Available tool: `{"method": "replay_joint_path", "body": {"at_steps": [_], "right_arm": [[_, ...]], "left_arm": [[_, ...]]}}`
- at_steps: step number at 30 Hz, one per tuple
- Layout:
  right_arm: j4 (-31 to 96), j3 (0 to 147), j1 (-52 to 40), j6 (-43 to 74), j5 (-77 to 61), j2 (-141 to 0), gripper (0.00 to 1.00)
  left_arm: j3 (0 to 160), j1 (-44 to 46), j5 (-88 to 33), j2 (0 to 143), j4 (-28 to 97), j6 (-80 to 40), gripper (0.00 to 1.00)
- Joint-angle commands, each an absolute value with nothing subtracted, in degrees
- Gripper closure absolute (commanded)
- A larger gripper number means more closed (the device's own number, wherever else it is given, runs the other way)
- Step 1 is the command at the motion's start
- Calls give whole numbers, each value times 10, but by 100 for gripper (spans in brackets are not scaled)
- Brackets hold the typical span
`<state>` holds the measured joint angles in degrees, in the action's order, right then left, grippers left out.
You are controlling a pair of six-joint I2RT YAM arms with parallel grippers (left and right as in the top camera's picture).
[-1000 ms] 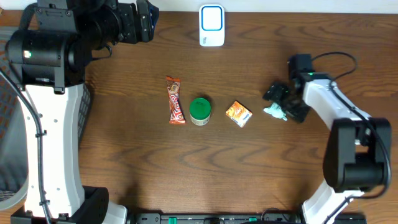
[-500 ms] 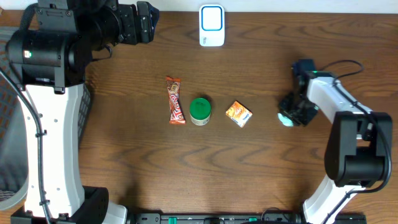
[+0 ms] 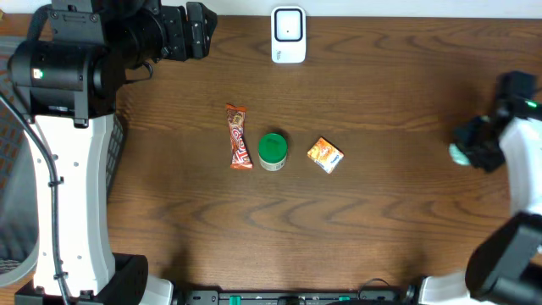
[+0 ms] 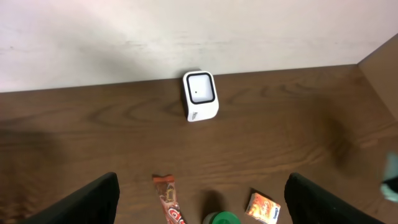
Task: Scan the item barcode
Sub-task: 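Carry the tissue pack to the right table edge and release it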
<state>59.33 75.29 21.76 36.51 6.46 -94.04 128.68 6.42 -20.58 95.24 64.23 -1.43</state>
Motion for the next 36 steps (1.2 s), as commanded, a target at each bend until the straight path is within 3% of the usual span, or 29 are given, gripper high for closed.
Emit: {"method": "replay_joint_path", "body": {"at_steps": [1, 7, 17, 28, 30, 33, 34, 35, 36], "right_arm": [[593, 761, 266, 323, 107, -926, 87], [545, 761, 347, 323, 131, -930, 81], [438, 755, 485, 327, 202, -937, 80], [415, 752, 560, 327, 164, -1075, 76], [409, 752, 565, 327, 156, -1100, 65], [398, 752, 570, 326, 143, -1113, 20], [396, 753, 572, 326, 142, -1112, 9], [396, 758, 573, 325, 140, -1110, 1], [398, 764, 574, 324, 138, -1108, 1]], "left_arm": [[1281, 61, -199, 948, 644, -8, 15], [1281, 61, -198, 948, 645, -7, 15], [1281, 61, -199, 948, 655, -23, 15], [1281, 61, -199, 948, 639, -33, 15], [1281, 61, -198, 948, 640, -33, 15], [1281, 61, -198, 948, 638, -33, 15], [1281, 61, -198, 948, 638, -33, 15], [1281, 61, -198, 948, 637, -33, 15], [1281, 61, -199, 948, 636, -33, 15]]}}
